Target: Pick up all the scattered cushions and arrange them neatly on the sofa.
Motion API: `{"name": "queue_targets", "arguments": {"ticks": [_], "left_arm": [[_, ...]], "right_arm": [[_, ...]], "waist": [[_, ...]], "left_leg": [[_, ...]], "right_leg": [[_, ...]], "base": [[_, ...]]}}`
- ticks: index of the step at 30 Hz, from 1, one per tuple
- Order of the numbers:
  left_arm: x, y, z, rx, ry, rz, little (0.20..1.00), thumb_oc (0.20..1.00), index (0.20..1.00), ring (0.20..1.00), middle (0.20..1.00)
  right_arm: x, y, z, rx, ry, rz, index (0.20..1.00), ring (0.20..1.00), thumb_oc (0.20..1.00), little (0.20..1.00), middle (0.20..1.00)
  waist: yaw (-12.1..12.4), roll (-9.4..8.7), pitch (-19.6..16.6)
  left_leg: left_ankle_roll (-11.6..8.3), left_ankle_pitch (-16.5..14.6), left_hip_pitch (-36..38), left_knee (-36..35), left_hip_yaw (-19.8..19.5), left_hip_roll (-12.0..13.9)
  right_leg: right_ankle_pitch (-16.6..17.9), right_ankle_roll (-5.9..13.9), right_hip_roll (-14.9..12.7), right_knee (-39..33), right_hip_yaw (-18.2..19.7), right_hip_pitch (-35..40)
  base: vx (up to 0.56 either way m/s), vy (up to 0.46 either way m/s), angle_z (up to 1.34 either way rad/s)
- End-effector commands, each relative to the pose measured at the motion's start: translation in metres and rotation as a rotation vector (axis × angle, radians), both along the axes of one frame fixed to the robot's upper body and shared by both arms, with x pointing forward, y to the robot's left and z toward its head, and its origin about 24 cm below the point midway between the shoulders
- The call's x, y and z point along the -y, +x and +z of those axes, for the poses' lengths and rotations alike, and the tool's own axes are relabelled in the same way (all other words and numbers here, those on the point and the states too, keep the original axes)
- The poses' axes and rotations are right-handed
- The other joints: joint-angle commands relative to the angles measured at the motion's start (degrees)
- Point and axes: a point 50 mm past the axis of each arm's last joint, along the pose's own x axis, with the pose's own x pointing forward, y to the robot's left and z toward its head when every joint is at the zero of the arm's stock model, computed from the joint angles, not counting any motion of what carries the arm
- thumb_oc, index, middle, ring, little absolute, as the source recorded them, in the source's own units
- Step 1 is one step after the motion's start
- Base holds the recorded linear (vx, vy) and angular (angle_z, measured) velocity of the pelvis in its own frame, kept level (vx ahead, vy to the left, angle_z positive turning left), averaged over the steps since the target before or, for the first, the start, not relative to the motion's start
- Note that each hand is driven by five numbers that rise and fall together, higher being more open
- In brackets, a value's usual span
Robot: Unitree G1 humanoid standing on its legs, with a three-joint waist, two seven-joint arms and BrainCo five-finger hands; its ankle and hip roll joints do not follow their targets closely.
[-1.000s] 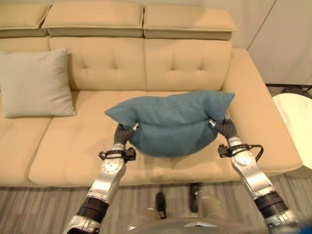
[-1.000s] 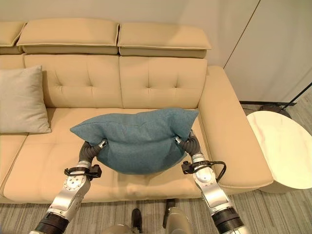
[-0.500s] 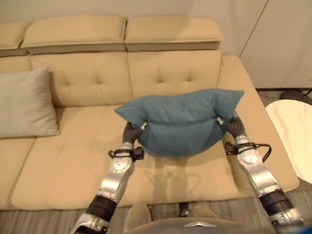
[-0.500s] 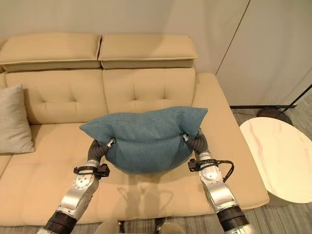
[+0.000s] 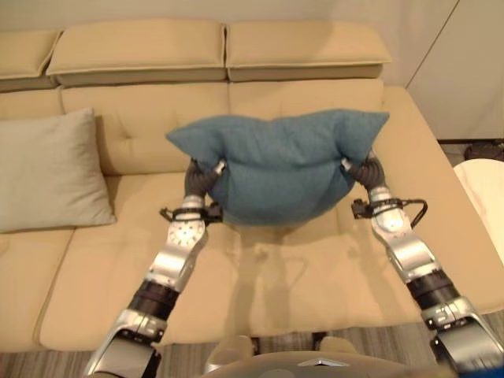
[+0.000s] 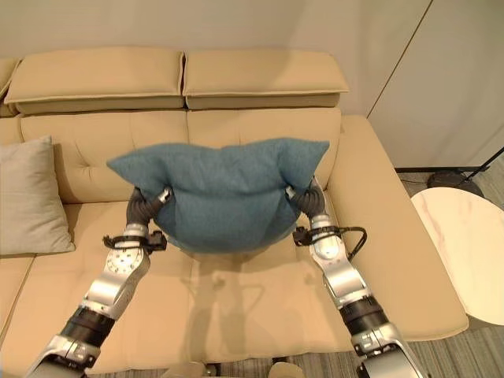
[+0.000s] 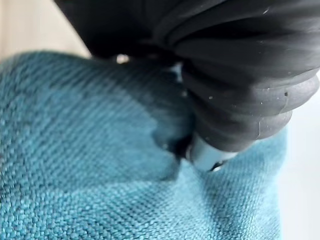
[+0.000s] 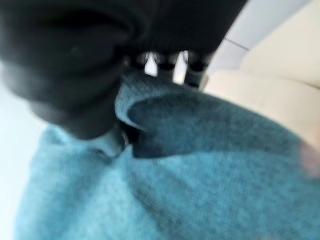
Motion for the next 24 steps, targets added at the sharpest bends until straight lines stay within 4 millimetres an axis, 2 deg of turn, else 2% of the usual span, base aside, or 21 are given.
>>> {"name": "queue_targets", "arguments": {"ticks": [1,3,4,5,7,9,13,14,20,22,23,24], "left_arm": [[0.035,0.018,0.051,0.235,0.0,-0.106,0.2,0.2,0.2,0.2,0.2],[0.04,0.029,0.066,0.263,0.016,-0.102,0.2,0.2,0.2,0.2,0.2],[0.045,0.039,0.079,0.284,0.032,-0.1,0.2,0.2,0.2,0.2,0.2],[0.047,0.043,0.088,0.302,0.036,-0.095,0.2,0.2,0.2,0.2,0.2],[0.048,0.048,0.097,0.318,0.045,-0.09,0.2,0.2,0.2,0.2,0.2],[0.046,0.059,0.117,0.346,0.071,-0.06,0.2,0.2,0.2,0.2,0.2],[0.039,0.067,0.126,0.349,0.09,-0.027,0.2,0.2,0.2,0.2,0.2],[0.032,0.074,0.135,0.342,0.119,0.001,0.2,0.2,0.2,0.2,0.2],[0.021,0.082,0.155,0.353,0.159,0.033,0.2,0.2,0.2,0.2,0.2],[0.021,0.084,0.154,0.34,0.15,0.034,0.2,0.2,0.2,0.2,0.2],[0.019,0.086,0.151,0.32,0.165,0.046,0.903,0.903,0.903,0.903,0.903],[0.018,0.087,0.15,0.312,0.162,0.053,1.0,1.0,1.0,1.0,1.0]], "right_arm": [[-0.033,0.008,0.056,0.255,0.026,0.104,0.2,0.2,0.2,0.2,0.2],[-0.038,0.016,0.068,0.278,0.011,0.099,0.2,0.2,0.2,0.2,0.2],[-0.037,0.025,0.083,0.308,-0.008,0.08,0.2,0.2,0.2,0.2,0.2],[-0.037,0.029,0.089,0.316,-0.017,0.07,0.2,0.2,0.2,0.2,0.2],[-0.035,0.034,0.099,0.333,-0.031,0.055,0.2,0.2,0.2,0.2,0.2],[-0.029,0.046,0.12,0.361,-0.068,0.01,0.2,0.2,0.2,0.2,0.2],[-0.024,0.052,0.128,0.359,-0.077,-0.022,0.2,0.2,0.2,0.2,0.2],[-0.021,0.058,0.137,0.366,-0.081,-0.038,0.2,0.2,0.2,0.2,0.2],[-0.006,0.068,0.155,0.358,-0.111,-0.093,0.2,0.2,0.2,0.2,0.2],[-0.004,0.069,0.157,0.358,-0.104,-0.104,0.2,0.2,0.2,0.2,0.2],[-0.001,0.071,0.156,0.347,-0.135,-0.13,0.501,0.501,0.501,0.501,0.501],[0.0,0.072,0.158,0.351,-0.163,-0.15,1.0,1.0,1.0,1.0,1.0]], "waist": [[0.44,-0.89,-3.98],[0.52,-0.79,-3.38],[0.44,-0.74,-2.75],[0.36,-0.68,-2.47],[0.22,-0.63,-2.18],[-0.05,-0.6,-1.2],[-0.21,-0.67,-0.93],[-0.42,-0.56,-0.18],[-0.56,0.09,-0.36],[-0.69,0.09,-0.06],[-0.77,0.0,-0.09],[-0.85,-0.03,-0.09]], "left_leg": [[-3.8,-5.46,-2.85,3.93,1.63,3.06],[-4.2,-4.22,-4.07,2.39,1.7,3.28],[-4.77,-2.88,-5.71,1.2,1.65,3.57],[-5.07,-2.38,-6.76,0.94,1.52,3.65],[-5.36,-1.91,-8.08,0.85,1.33,3.72],[-6.17,-0.56,-11.54,0.83,0.8,3.92],[-6.63,0.24,-13.94,0.8,0.66,3.88],[-7.06,1.25,-16.83,0.84,0.72,3.77],[-8.0,3.01,-22.78,0.17,0.51,3.69],[-8.36,3.59,-24.86,0.17,0.26,3.81],[-8.52,3.81,-25.68,0.17,0.2,3.87],[-8.56,3.89,-25.91,0.17,0.11,3.85]], "right_leg": [[-3.5,3.56,-0.34,3.59,-0.42,-1.78],[-2.55,3.86,-0.06,2.78,-0.49,-3.59],[-1.8,4.08,0.14,2.04,-0.75,-5.37],[-1.39,4.08,0.29,1.8,-1.0,-6.55],[-1.06,4.04,0.45,1.67,-1.14,-7.79],[-0.13,3.98,0.72,1.51,-1.45,-11.14],[0.34,4.09,0.77,1.41,-1.46,-13.28],[1.03,4.31,0.91,1.58,-1.48,-16.17],[2.4,4.72,0.9,0.89,-1.95,-22.17],[2.67,4.8,0.91,0.98,-1.98,-24.47],[2.81,4.86,0.89,0.91,-2.15,-25.28],[2.88,4.92,0.93,0.91,-2.18,-25.58]], "base": [[-0.07,-0.005,-0.03],[-0.11,-0.014,-0.01],[-0.13,-0.024,0.0],[-0.12,-0.027,0.01],[-0.05,-0.015,0.04],[-0.05,-0.035,0.0],[-0.03,-0.023,0.01],[-0.05,-0.022,-0.07],[-0.02,-0.015,0.01],[-0.01,-0.056,0.11],[0.01,-0.056,0.1],[0.02,-0.057,0.06]]}}
